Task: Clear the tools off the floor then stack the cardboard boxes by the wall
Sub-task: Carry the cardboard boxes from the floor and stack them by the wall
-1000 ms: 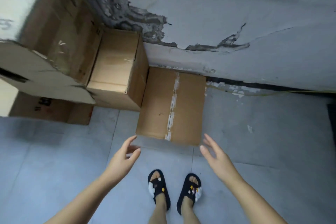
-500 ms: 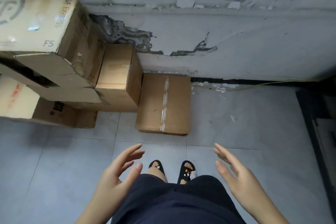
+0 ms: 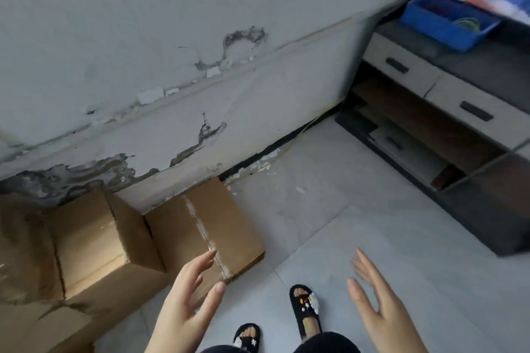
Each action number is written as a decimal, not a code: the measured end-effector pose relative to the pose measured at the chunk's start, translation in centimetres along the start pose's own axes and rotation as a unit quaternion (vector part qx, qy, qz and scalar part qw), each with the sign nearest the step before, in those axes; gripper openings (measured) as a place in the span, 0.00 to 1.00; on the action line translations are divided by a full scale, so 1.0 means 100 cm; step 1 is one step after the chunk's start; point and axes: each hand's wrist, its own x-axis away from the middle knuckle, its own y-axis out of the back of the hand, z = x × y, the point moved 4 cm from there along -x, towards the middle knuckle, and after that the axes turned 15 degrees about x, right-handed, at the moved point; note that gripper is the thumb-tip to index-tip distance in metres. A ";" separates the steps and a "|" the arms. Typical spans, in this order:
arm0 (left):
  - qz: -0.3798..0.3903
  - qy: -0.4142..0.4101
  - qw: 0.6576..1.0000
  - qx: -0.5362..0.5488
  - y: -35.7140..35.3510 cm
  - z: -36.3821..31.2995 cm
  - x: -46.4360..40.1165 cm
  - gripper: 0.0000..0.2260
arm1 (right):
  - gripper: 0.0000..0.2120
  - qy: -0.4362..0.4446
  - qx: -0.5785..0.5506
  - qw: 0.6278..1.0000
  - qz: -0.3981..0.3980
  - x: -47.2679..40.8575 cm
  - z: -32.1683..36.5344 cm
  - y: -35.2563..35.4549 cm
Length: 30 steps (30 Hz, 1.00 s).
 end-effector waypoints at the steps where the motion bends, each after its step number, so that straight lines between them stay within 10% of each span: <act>1: 0.017 -0.004 1.000 0.006 0.006 0.003 -0.001 0.23 | 0.27 -0.012 -0.007 1.000 -0.027 0.016 -0.004 -0.007; 14: 0.345 -0.024 0.938 0.016 -0.060 -0.002 0.037 0.24 | 0.25 -0.236 -0.122 0.927 -0.263 0.241 -0.040 -0.034; 30: 0.669 -0.082 0.737 -0.047 -0.259 0.000 0.358 0.19 | 0.25 -0.471 -0.197 0.690 -0.513 0.605 -0.142 -0.048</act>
